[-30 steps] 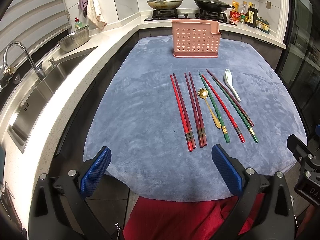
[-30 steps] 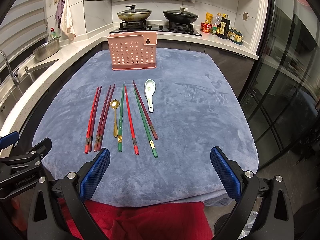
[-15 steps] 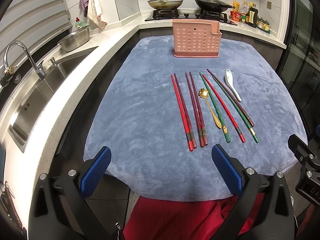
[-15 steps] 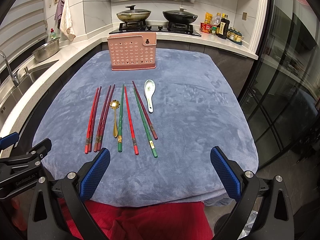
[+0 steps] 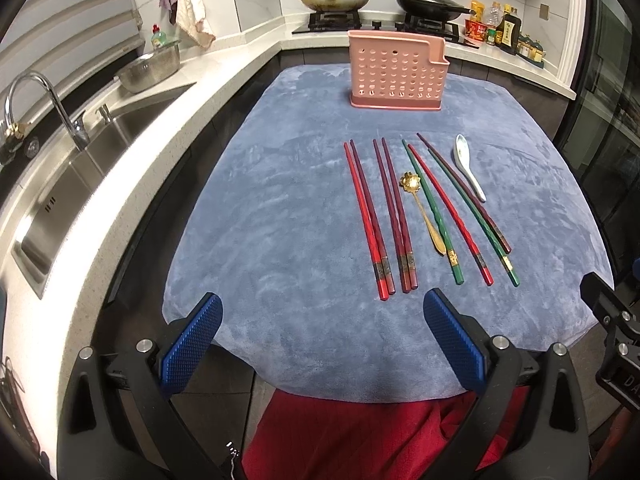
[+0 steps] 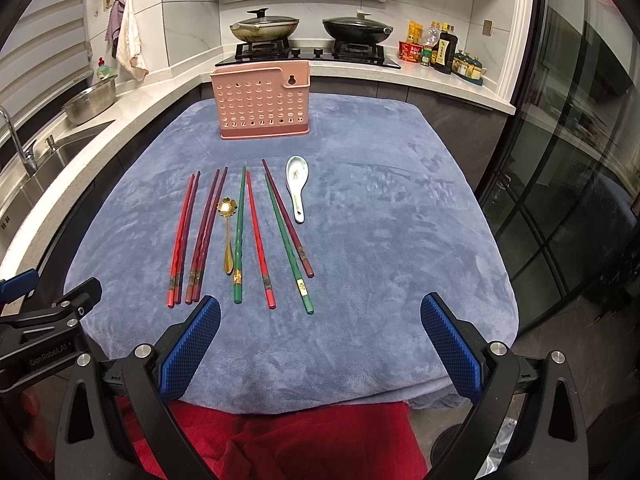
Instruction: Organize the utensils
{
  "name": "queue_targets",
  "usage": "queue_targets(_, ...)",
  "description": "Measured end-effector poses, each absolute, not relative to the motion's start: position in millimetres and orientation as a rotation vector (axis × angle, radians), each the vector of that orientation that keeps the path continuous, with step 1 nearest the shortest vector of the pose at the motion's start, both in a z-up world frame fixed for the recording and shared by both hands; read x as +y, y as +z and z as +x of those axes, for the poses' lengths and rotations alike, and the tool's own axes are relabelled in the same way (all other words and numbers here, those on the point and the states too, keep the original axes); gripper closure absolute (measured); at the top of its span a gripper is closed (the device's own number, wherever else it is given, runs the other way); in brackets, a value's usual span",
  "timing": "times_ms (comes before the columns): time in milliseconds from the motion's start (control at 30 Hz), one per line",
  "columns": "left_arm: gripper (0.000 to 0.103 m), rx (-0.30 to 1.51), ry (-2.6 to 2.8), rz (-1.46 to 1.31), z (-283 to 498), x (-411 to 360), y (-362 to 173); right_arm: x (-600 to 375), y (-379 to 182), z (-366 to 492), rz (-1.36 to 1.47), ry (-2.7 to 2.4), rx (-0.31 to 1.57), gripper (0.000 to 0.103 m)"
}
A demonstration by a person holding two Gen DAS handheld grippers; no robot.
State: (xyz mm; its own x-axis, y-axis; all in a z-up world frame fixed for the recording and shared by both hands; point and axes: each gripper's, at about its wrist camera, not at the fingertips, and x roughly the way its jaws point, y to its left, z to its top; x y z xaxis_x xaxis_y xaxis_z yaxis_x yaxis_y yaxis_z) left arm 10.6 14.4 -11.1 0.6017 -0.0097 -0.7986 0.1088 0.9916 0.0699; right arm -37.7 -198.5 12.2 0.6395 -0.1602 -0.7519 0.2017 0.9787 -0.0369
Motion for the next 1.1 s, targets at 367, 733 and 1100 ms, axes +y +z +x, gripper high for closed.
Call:
queue_targets(367, 0.007, 1.005, -0.092, 0.088, 43, 13, -42, -215, -2, -21, 0.088, -0.219, 0.913, 0.007)
queue_targets(733, 0.009, 1.071, -0.082, 0.116, 80, 2, -86, -226, -25, 10, 0.113, -0.227, 0.984, 0.007)
queue_targets(1100, 0.013, 1.112, -0.088, 0.120, 96, -2, -109, -228, -37, 34, 0.111, -0.219, 1.019, 0.007)
